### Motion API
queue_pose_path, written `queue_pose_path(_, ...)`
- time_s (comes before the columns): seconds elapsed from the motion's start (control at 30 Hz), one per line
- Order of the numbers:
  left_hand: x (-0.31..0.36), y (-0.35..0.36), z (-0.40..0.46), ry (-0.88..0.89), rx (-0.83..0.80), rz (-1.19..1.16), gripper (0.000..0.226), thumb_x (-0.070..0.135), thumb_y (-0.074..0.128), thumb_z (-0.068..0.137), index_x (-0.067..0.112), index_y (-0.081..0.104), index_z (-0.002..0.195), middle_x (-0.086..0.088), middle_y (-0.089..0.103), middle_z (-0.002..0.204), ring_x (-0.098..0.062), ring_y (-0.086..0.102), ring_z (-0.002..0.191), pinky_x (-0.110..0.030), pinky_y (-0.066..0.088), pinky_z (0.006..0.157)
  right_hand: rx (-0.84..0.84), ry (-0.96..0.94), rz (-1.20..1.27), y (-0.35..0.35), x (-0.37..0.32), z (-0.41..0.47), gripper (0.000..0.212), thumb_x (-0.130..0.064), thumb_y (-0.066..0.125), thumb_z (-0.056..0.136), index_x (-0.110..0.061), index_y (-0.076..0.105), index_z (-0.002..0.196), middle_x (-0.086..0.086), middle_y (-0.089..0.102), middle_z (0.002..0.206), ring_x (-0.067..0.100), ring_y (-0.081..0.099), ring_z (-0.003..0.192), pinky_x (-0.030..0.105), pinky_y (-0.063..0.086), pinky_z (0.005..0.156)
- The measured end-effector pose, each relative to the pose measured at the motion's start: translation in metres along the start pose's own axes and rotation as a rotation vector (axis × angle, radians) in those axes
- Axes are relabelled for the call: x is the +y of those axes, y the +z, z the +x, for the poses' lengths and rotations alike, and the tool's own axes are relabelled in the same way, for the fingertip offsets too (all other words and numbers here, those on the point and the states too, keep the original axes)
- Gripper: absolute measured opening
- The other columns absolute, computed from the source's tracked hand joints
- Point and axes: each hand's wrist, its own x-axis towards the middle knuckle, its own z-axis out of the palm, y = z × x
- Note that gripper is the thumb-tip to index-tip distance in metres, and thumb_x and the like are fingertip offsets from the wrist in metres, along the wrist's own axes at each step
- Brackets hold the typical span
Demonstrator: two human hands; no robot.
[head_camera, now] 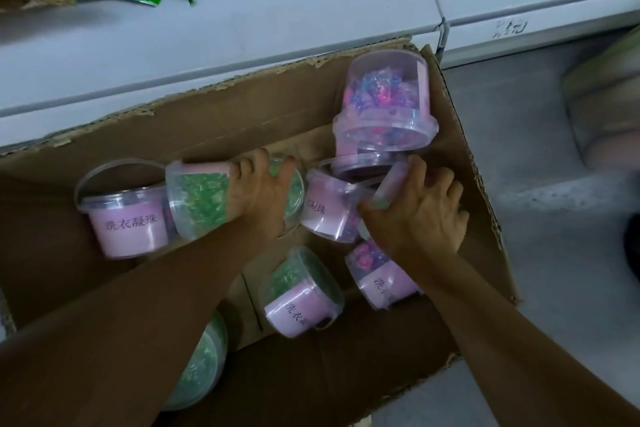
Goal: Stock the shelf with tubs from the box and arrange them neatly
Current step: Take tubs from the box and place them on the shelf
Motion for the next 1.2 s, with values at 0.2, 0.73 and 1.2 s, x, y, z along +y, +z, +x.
queue_pose_path(0.2,-0.015,-0.014,-0.033,-0.002,0.181,-0.167,0.094,0.043,0.079,0.052,0.016,0.038,0.132,-0.023,0.046,0.118,-0.037,0.052,0.098,-0.043,0.043,0.086,-0.038,0.066,0.165,-0.022,0.007,-0.021,0.086,-0.051,0.072,0.067,-0.014,0.030,0.132,0.017,0.027,0.134,0.037,0.027,0.127,0.048,0.036,0.098)
queue_pose_path(0.73,-0.039,-0.005,-0.145,-0.608,-0.254,-1.728,0.061,-0.005,0.079,0.062,0.017,0.050,0.111,-0.002,0.062,0.108,-0.019,0.063,0.101,-0.033,0.055,0.080,-0.361,0.174,0.344,0.000,-0.007,-0.070,0.089,-0.039,0.076,0.069,-0.021,0.026,0.140,0.016,0.020,0.144,0.036,0.019,0.131,0.047,0.026,0.107)
queue_pose_path(1.2,-0.051,-0.017,-0.127,-0.906,-0.696,-1.464,0.072,0.070,0.036,0.086,0.025,0.033,0.142,-0.011,0.039,0.144,-0.040,0.054,0.112,-0.045,0.050,0.083,-0.431,0.348,0.645,0.002,0.001,-0.079,0.082,-0.027,0.074,0.066,-0.022,0.030,0.135,0.007,0.047,0.131,0.030,0.043,0.123,0.048,0.042,0.099)
